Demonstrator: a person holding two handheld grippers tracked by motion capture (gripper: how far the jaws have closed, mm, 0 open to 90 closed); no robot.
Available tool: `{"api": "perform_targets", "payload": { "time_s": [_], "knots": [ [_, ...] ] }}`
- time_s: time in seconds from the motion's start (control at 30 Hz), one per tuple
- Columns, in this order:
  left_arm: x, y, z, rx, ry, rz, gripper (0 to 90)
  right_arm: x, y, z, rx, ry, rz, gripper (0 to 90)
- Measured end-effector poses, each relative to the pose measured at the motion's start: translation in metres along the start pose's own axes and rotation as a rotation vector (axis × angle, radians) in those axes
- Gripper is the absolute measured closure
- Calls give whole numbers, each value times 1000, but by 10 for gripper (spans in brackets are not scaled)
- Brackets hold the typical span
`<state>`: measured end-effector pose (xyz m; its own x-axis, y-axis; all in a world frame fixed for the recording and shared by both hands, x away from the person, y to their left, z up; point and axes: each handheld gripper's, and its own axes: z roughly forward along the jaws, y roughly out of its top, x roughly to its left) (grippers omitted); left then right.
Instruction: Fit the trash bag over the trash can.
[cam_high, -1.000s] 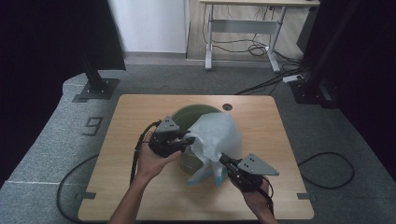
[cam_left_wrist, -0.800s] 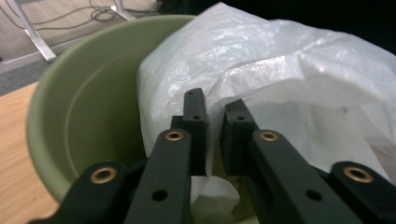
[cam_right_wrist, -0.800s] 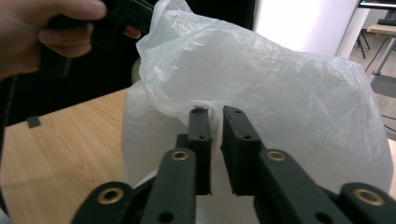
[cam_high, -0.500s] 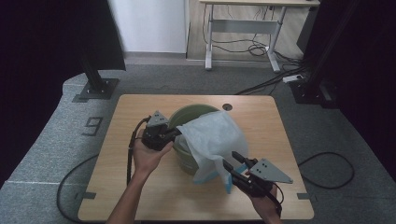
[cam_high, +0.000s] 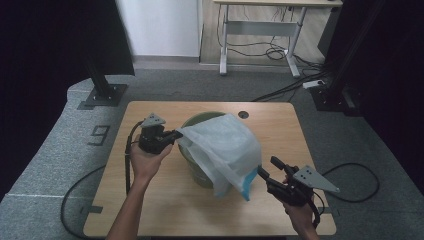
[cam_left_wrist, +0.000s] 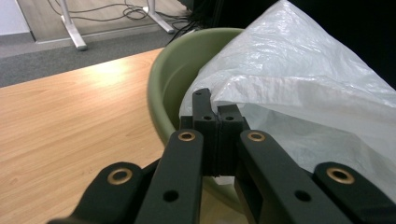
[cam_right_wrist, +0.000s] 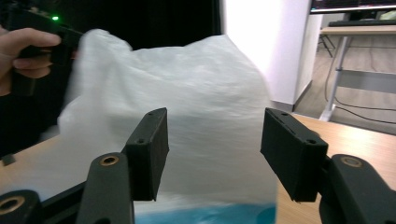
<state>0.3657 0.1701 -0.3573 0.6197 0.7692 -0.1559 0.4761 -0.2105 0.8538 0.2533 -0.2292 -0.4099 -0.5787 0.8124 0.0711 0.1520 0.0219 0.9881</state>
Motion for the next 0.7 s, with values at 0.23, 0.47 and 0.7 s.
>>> {"api": "perform_targets", "payload": {
  "time_s": [0.23, 0.47, 0.7],
  "knots": [
    [11, -1, -3, 1, 13, -31, 893, -22, -14, 13, 44, 27, 36, 337],
    [20, -2, -3, -1, 13, -57, 893, -31, -34, 28, 75, 74, 87, 301],
    [18, -4, -3, 0, 8, -53, 893, -34, -48, 42, 86, 117, 141, 476]
  ]
}}
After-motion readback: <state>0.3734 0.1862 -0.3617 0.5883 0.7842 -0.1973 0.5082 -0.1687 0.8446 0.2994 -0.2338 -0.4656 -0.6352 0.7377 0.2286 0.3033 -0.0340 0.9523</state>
